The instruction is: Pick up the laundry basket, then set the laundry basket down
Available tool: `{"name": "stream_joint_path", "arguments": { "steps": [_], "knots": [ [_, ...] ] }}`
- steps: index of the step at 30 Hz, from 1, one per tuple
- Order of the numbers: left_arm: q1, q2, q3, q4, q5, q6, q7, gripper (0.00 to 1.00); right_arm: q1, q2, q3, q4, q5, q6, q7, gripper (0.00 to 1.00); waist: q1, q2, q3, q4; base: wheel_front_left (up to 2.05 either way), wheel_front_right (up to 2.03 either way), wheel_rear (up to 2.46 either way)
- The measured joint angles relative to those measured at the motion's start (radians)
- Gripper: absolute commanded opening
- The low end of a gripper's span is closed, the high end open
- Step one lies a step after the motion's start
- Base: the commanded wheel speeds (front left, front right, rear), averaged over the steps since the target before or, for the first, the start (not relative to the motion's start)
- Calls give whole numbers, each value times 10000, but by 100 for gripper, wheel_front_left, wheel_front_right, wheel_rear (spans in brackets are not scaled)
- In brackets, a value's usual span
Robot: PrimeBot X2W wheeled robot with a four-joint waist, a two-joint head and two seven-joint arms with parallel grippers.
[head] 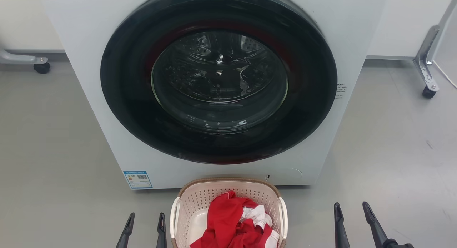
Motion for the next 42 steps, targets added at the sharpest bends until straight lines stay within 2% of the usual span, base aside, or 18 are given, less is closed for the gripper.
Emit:
{"name": "stream_joint_path", "arguments": {
  "steps": [18, 19, 26, 31, 42],
  "knots": [
    [-6, -127, 370, -209, 428, 0, 0, 100, -1, 90, -180, -303, -213, 0, 0, 100, 0, 0, 65, 70, 0, 0, 0],
    [-6, -128, 416, -228, 431, 0, 0, 0, -1, 92, -184, -311, -253, 0, 0, 0, 0, 0, 71, 72, 0, 0, 0],
    [21, -132, 408, 378, 351, -21, 19, 0, 89, 105, -167, 337, -244, 4, 33, 0, 0, 0, 80, 71, 0, 0, 0],
    [12, -134, 556, 445, -19, -117, 157, 0, 73, 111, -291, 407, 234, 107, 119, 0, 0, 0, 96, 39, 0, 0, 0],
    [-93, -146, 874, 708, -1841, -418, 614, 0, -64, 125, -704, 698, 2071, 387, 564, 0, 0, 0, 120, -29, 0, 0, 0]
  ]
}}
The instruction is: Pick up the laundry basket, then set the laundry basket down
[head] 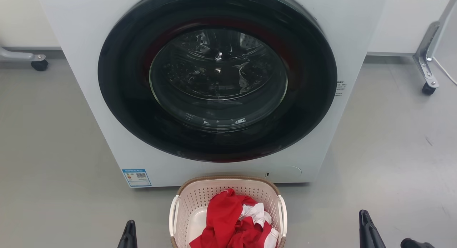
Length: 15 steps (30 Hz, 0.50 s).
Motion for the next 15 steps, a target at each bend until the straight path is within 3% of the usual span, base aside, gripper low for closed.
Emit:
{"name": "stream_joint_path", "arguments": {
  "steps": [15],
  "knots": [
    [-412, -23, 416, 324, -2337, -380, 612, 0, -426, 13, -579, 387, 2280, 407, 656, 0, 0, 0, 30, -89, 0, 0, 0]
  ]
}}
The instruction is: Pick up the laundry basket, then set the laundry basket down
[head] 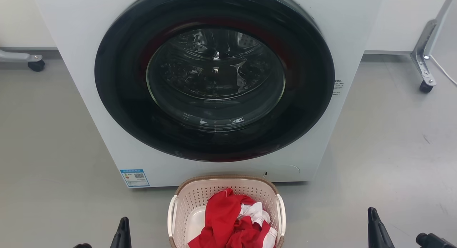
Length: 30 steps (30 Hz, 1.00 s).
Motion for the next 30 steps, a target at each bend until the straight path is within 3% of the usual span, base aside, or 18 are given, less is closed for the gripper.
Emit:
{"name": "stream_joint_path", "arguments": {
  "steps": [30],
  "knots": [
    [-871, -50, 884, 665, -4408, -729, 1122, 0, -884, 21, -1072, 903, 4460, 779, 1104, 0, 0, 0, 61, -175, 0, 0, 0]
  ]
}}
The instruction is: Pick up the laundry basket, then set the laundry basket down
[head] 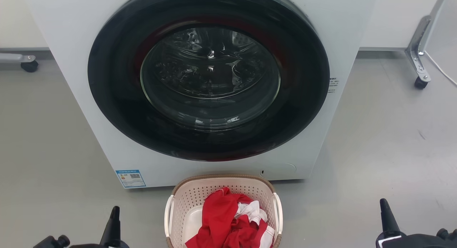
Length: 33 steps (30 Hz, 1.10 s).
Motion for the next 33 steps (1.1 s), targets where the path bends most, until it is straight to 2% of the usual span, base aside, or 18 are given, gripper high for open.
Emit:
{"name": "stream_joint_path", "arguments": {
  "steps": [33],
  "knots": [
    [-988, -100, 936, 692, -4817, -871, 1172, 0, -951, 12, -1174, 890, 4826, 871, 1187, 0, 0, 0, 69, -193, 0, 0, 0]
  ]
}}
